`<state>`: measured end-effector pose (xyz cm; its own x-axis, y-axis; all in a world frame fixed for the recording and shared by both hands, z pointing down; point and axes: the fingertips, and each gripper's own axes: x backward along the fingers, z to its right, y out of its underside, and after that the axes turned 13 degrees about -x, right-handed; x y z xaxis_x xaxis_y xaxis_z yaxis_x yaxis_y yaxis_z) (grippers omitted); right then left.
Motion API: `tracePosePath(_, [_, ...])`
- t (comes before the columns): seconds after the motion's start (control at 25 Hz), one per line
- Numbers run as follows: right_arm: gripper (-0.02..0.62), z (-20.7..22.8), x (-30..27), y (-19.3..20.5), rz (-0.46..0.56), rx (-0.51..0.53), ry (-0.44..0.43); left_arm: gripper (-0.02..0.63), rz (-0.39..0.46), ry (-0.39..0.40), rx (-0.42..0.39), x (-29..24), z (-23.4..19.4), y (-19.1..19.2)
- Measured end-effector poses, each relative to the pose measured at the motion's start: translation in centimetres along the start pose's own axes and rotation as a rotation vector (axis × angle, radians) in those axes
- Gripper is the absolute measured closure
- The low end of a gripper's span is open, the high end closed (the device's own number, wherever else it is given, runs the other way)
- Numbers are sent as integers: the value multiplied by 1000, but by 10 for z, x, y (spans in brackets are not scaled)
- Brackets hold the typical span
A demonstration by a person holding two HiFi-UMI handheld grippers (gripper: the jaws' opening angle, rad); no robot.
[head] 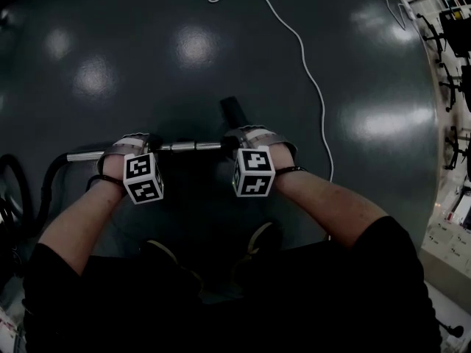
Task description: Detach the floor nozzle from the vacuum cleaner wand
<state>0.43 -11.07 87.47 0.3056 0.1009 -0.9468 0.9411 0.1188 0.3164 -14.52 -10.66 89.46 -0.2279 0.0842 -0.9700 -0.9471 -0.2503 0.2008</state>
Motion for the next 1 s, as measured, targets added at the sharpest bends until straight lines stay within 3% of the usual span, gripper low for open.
tracePosePath(0.28, [420,-12,25,-15,31,-120,-324,443,-16,-1,8,6,2,2])
tracePosePath(0.68, [414,-33,41,-12,-77,-480,-783,445,-56,10,-43,6,7,-1])
tracePosePath(0.8, [420,-32,41,-10,-86,-448,-719,445,-27,51,-19,7,11,-5])
tracePosePath(1.0, [434,-14,43,-27,-27,-230,-408,443,39,116,81,15,12,-4])
